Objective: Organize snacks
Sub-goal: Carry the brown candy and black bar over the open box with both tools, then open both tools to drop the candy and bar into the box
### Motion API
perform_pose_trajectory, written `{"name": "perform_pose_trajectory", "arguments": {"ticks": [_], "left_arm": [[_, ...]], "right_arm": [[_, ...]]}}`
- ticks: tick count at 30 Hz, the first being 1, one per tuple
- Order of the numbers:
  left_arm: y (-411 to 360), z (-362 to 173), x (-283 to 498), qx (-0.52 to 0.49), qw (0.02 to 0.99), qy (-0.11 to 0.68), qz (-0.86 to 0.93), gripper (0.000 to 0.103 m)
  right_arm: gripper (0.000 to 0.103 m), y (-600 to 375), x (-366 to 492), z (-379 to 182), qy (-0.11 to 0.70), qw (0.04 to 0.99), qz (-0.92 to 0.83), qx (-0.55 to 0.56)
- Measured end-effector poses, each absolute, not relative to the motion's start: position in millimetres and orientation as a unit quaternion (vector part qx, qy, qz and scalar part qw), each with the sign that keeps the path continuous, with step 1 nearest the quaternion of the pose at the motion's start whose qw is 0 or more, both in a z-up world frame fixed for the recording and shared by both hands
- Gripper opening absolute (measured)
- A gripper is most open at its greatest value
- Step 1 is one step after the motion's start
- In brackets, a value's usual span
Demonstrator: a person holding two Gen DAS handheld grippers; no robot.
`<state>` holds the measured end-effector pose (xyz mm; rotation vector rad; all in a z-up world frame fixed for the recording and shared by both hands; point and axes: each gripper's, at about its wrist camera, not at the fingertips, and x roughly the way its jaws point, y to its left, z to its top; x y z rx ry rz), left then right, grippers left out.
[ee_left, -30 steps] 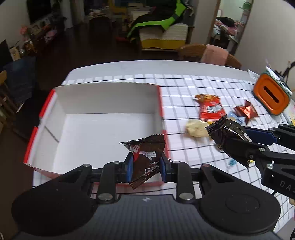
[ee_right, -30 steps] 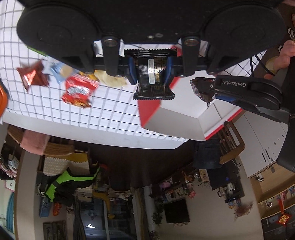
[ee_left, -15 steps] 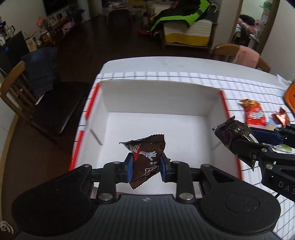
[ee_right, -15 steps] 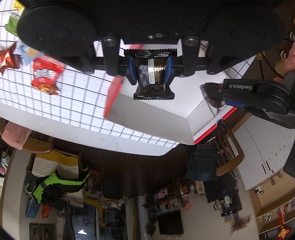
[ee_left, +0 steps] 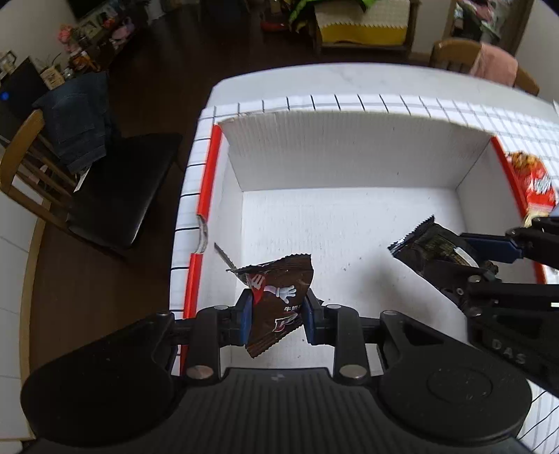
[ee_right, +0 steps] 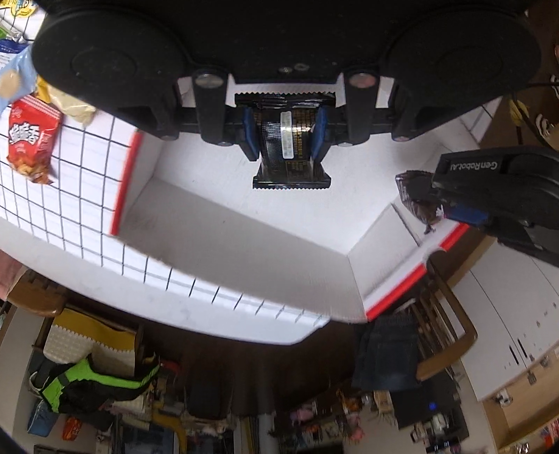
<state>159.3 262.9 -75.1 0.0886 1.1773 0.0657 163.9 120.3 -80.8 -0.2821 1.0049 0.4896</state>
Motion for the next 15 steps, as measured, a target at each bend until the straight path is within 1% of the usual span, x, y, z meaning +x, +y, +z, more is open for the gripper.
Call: {"name": "perform_pose_trajectory", "arguments": {"ticks": [8, 15], "left_arm": [[249.3, -104.6, 168.4, 0.088, 0.800, 0.594, 0.006, 0.028], [246.0, -117.2, 166.2, 0.092, 0.786, 0.611, 0.002, 0.028]], "right_arm": [[0.031, 132.4, 161.0, -102.8, 0.500, 0.817, 0.234, -0.169], [0.032, 134.4, 159.9, -109.1, 0.514, 0.807, 0.232, -0.176]]}}
